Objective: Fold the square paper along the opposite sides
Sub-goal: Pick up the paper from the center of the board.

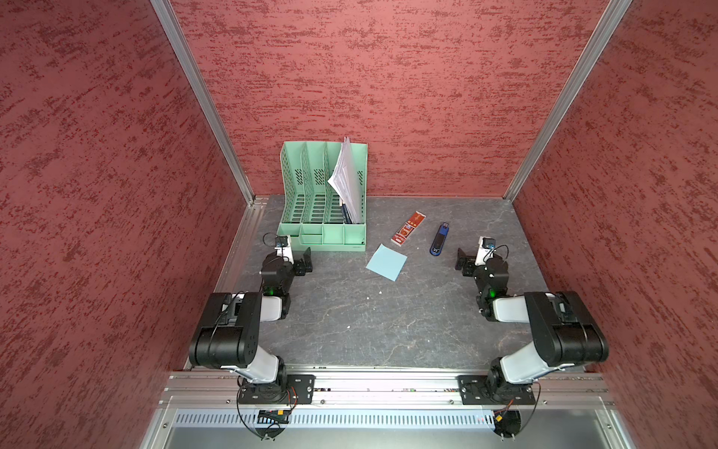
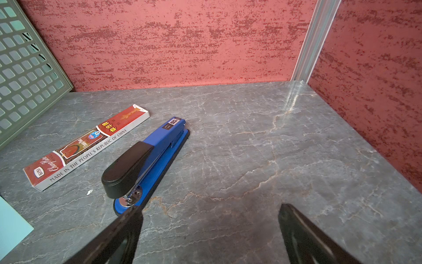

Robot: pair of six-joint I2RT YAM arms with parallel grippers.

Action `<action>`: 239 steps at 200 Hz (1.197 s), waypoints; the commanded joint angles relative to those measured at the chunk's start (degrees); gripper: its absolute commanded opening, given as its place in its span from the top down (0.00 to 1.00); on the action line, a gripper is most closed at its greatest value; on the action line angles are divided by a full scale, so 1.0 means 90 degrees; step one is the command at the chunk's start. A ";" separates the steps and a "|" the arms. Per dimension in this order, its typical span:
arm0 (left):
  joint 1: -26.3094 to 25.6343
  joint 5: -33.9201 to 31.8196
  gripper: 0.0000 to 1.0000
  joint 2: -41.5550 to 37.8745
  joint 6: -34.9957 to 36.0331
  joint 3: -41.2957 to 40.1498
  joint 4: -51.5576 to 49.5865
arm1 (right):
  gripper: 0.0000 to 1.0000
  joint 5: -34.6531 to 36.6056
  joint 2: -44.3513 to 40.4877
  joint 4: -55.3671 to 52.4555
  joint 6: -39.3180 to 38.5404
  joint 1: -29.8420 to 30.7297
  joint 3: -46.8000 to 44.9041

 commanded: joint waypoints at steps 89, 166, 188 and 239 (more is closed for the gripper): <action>-0.1954 -0.1805 0.00 -0.0583 -0.0318 0.5844 -0.8991 | 0.05 0.1853 -0.0871 -1.0034 0.0991 0.1174 0.5045; -0.4103 -0.0496 0.01 0.2459 0.0147 1.0031 -1.3141 | 0.04 0.1509 -0.0934 -1.0778 0.1987 0.1952 0.4759; -0.4221 -0.0080 0.03 0.2893 0.0073 1.0155 -1.3058 | 0.04 0.1416 -0.1052 -1.0710 0.1893 0.1954 0.4773; -0.4128 0.0646 0.06 0.3966 0.0345 1.0388 -1.2690 | 0.14 0.0286 -0.1294 -1.0073 0.1980 0.1761 0.4552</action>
